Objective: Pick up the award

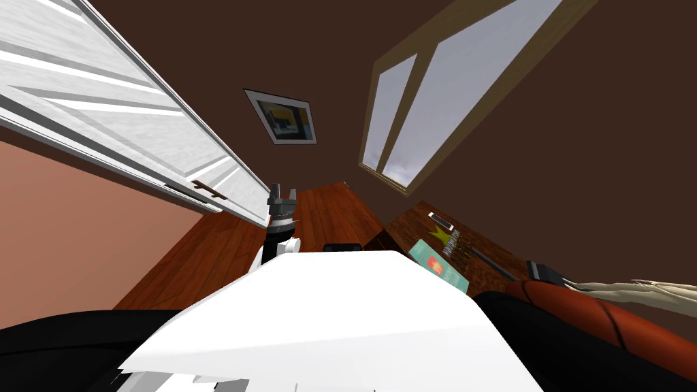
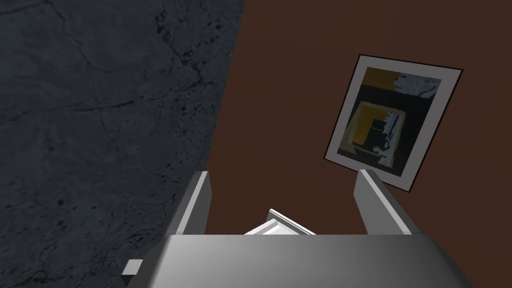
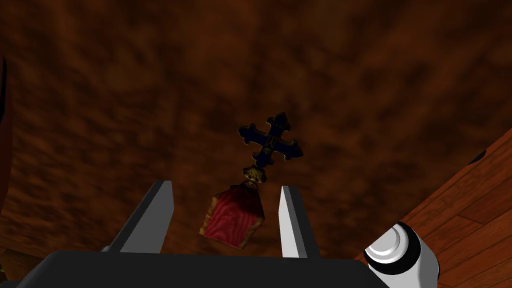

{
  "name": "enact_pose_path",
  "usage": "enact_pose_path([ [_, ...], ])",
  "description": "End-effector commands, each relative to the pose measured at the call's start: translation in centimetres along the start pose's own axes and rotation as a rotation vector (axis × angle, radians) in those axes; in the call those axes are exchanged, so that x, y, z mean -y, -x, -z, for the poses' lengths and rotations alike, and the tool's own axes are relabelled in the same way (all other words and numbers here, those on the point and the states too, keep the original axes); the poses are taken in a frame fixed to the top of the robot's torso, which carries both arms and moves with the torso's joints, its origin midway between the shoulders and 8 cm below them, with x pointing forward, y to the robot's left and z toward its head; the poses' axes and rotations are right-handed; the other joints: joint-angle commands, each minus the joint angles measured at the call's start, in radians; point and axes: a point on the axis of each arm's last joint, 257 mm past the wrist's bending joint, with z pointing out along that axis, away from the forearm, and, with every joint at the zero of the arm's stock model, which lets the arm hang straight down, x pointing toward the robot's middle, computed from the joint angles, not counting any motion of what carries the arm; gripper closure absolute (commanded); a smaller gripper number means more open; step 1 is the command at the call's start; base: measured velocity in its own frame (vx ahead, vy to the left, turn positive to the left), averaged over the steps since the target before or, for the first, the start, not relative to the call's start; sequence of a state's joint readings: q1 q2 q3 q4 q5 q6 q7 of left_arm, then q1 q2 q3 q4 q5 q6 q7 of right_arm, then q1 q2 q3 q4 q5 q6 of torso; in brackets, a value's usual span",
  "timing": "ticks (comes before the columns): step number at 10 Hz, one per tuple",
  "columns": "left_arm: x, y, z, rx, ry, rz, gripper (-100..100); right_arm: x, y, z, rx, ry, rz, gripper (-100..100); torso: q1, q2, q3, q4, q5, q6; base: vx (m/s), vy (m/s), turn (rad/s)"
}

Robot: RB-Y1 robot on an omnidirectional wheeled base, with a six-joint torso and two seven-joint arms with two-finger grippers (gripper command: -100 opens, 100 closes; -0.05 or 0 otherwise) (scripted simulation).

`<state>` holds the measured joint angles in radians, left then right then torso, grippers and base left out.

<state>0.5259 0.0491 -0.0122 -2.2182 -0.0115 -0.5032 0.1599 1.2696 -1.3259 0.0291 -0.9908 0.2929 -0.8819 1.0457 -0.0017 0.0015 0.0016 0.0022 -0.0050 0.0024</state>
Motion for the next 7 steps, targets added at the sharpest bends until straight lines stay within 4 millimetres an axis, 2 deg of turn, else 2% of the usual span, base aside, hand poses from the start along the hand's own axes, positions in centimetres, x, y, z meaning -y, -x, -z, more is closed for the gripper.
enact_pose_path([
  [1,0.0,0.0,0.0,0.000,0.000,0.000,0,0.0,0.0,0.0,0.000,0.000,0.000,100,0.000,0.000,0.000,0.000,0.000,0.000,0.000,0.000,0.000],
  [4,0.0,0.0,0.0,0.000,0.000,0.000,0,0.1,0.0,0.0,-0.001,-0.001,0.000,100,-0.002,-0.001,0.000,0.000,-0.002,-0.001,0.000,0.000,0.000],
  [5,0.0,0.0,0.0,0.000,0.000,0.000,0,0.1,0.0,0.0,-0.002,-0.002,0.000,0,-0.002,-0.001,0.000,0.000,-0.002,-0.001,0.000,0.000,0.000],
  [6,0.0,0.0,0.0,0.000,0.000,0.000,0,0.6,0.0,1.1,-0.001,0.001,0.009,100,-0.002,-0.001,0.000,0.000,-0.002,-0.001,0.010,0.026,-0.080],
  [7,0.0,0.0,0.0,0.000,0.000,0.000,0,1.0,0.0,1.7,-0.002,0.003,0.014,100,-0.001,-0.001,-0.001,0.000,-0.001,0.000,0.013,0.042,-0.106],
])
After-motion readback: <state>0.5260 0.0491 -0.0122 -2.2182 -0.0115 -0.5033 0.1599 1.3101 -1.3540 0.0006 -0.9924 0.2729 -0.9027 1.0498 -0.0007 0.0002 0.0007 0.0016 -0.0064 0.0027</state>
